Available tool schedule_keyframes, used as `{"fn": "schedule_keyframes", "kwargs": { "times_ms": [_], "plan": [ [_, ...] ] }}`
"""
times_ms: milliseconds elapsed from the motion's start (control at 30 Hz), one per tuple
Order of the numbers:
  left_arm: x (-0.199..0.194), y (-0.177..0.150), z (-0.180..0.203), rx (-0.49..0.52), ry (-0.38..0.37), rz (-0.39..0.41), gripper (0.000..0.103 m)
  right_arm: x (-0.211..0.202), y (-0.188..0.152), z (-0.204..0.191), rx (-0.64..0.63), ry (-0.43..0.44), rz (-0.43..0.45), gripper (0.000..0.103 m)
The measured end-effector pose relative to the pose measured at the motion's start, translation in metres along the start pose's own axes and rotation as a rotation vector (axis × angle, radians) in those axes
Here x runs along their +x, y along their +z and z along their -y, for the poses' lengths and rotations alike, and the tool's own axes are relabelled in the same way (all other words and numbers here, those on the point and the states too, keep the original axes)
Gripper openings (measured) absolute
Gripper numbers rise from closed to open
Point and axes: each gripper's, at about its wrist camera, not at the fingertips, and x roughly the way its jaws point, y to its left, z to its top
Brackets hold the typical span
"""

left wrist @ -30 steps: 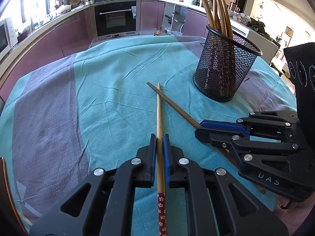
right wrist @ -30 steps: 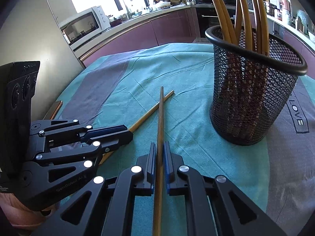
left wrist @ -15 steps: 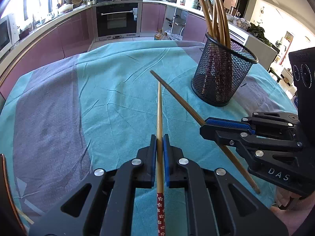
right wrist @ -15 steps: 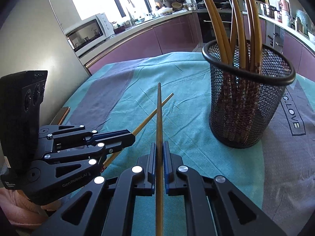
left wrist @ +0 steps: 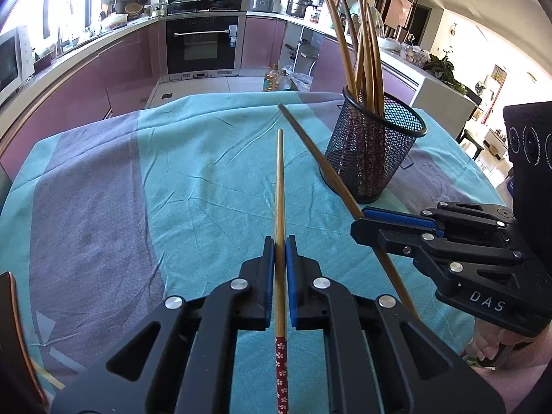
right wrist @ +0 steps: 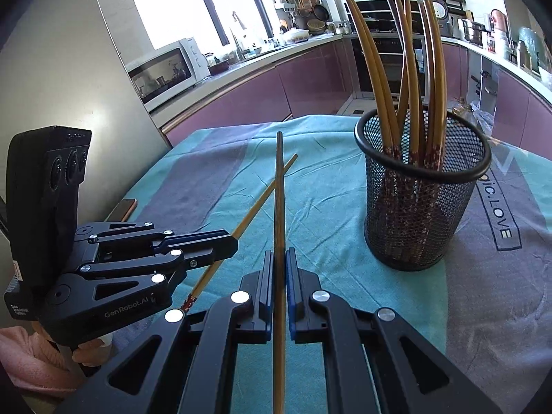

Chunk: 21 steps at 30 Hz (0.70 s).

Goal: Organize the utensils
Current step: 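Lift the held chopstick off the table with the right gripper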

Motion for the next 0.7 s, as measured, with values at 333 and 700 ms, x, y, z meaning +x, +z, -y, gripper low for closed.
{"fn": "schedule_keyframes", "kwargs": {
  "times_ms": [333,700],
  "plan": [
    [-0.015,0.006,0.001,-0.010,-0.017,0.024,0.007,-0.020,-0.001,0.003,-0.002,0.011,0.038,0.006],
    [-0.033,0.016,0.007,-0.009,-0.057,0.053,0.007,-0.042,0.005,0.009,-0.001,0.020,0.083,0.006]
  ]
}}
